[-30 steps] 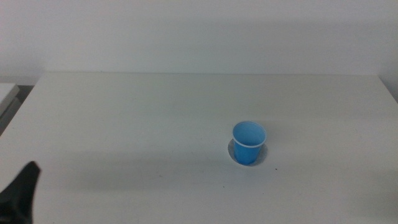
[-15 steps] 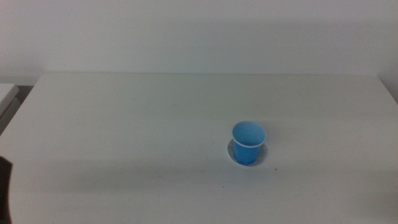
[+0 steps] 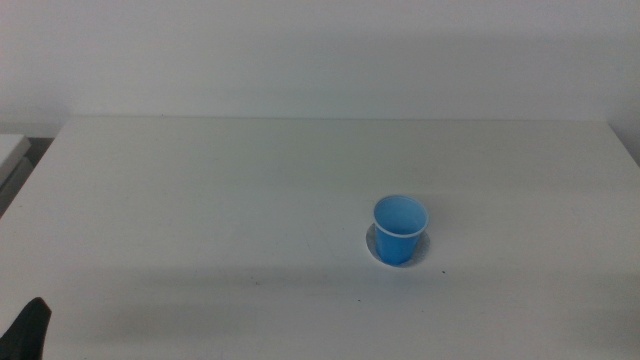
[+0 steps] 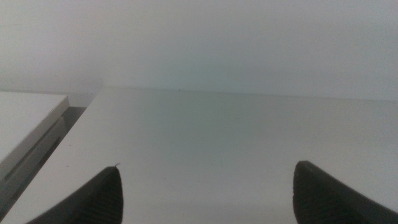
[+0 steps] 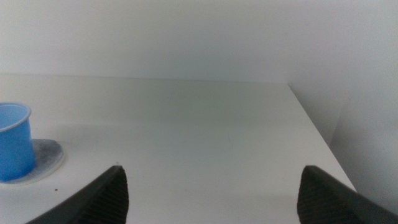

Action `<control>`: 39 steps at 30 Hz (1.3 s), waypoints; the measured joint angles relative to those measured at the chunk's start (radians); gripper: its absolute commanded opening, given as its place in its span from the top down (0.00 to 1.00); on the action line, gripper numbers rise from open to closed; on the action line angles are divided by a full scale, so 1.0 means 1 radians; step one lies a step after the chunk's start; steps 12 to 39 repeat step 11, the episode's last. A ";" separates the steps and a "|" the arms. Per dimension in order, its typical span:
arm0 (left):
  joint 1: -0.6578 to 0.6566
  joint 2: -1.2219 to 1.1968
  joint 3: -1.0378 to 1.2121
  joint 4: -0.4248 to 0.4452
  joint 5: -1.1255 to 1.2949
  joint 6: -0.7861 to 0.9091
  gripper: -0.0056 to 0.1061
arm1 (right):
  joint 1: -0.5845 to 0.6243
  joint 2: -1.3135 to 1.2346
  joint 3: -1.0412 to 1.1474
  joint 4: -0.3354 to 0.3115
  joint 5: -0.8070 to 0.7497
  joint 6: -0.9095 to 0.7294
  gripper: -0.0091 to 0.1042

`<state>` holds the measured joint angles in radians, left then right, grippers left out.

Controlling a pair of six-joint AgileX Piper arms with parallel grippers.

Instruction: Place an empty cup on a cup mat.

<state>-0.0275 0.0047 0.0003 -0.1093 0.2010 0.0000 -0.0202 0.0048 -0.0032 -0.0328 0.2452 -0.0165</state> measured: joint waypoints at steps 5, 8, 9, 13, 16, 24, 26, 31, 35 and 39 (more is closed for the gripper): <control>0.000 0.000 0.000 0.057 0.000 0.000 0.11 | 0.000 0.000 0.000 0.000 0.000 0.000 0.10; 0.000 -0.001 0.000 0.091 0.002 0.000 0.11 | 0.000 0.000 0.000 0.000 0.000 0.000 0.10; 0.000 -0.001 0.000 0.101 0.002 0.000 0.11 | 0.000 0.000 0.000 0.000 0.000 0.000 0.10; 0.000 -0.001 0.000 0.109 0.002 0.000 0.11 | 0.000 0.000 0.000 0.000 0.000 0.000 0.10; 0.000 -0.001 0.000 0.109 0.002 0.000 0.11 | 0.000 0.000 0.000 0.000 0.000 0.000 0.10; 0.000 -0.001 0.000 0.109 0.002 0.000 0.11 | 0.000 0.000 0.000 0.000 0.000 0.000 0.10; 0.000 -0.001 0.000 0.109 0.002 0.000 0.11 | 0.000 0.000 0.000 0.000 0.000 0.000 0.10; 0.000 -0.001 0.000 0.109 0.002 0.000 0.11 | 0.000 0.000 0.000 0.000 0.000 0.000 0.10; 0.000 -0.001 0.000 0.109 0.002 0.000 0.11 | 0.000 0.000 0.000 0.000 0.000 0.000 0.10; 0.000 -0.001 0.000 0.109 0.002 0.000 0.11 | 0.000 0.000 0.000 0.000 0.000 0.000 0.10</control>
